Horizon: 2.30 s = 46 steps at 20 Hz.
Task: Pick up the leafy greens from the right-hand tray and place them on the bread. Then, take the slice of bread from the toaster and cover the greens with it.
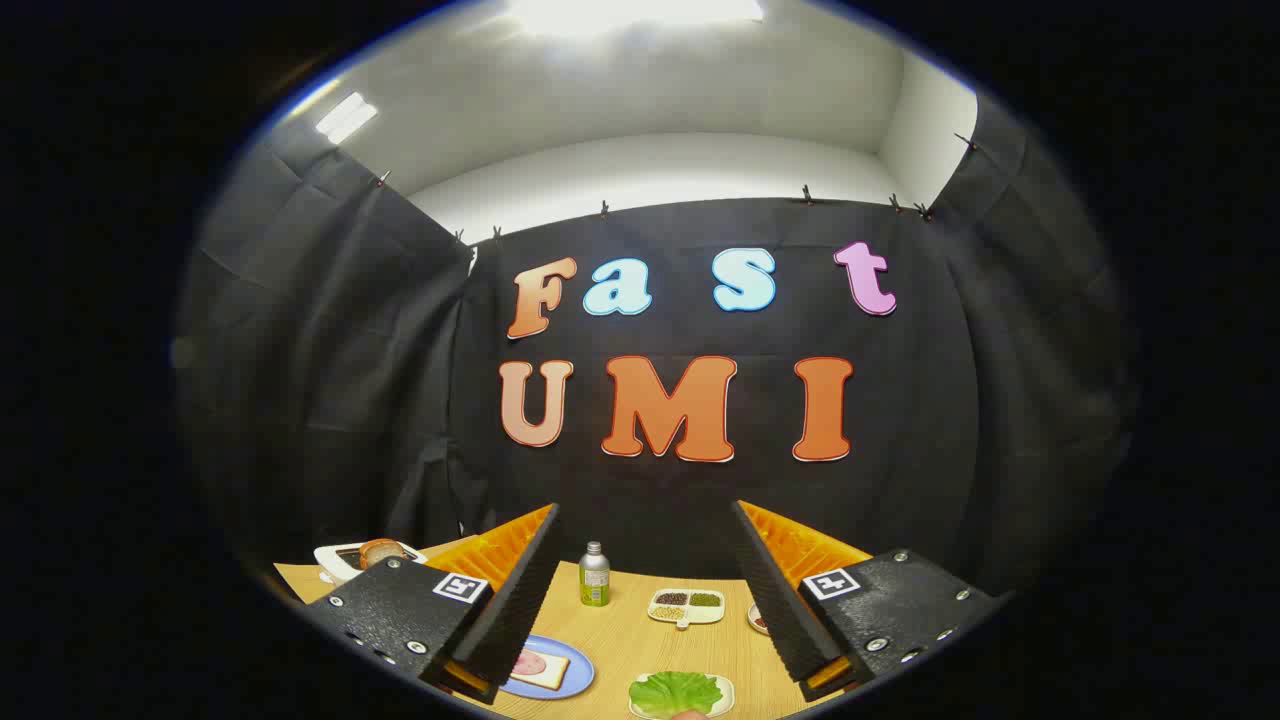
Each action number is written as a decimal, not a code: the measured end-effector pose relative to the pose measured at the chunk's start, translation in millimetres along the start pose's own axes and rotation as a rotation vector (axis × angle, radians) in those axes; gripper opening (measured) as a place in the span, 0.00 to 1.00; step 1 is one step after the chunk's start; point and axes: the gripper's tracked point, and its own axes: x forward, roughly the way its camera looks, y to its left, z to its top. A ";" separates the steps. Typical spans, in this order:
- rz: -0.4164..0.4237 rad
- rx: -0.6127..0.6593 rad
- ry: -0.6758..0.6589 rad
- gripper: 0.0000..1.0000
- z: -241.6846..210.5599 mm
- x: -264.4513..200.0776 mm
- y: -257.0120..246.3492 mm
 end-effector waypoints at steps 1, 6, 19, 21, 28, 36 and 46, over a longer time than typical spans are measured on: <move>0.000 0.005 -0.003 0.98 0.9 -0.2 -0.7; -0.002 0.030 -0.009 0.98 1.7 1.3 -3.6; 0.017 0.036 0.006 0.98 8.0 6.2 -2.8; 0.024 0.033 0.016 0.98 7.4 6.5 -1.2; 0.064 0.042 0.147 0.98 -23.9 15.3 -0.7; 0.149 0.081 0.533 0.99 -122.0 19.1 -0.1; 0.145 0.086 0.889 0.99 -236.1 16.8 -19.3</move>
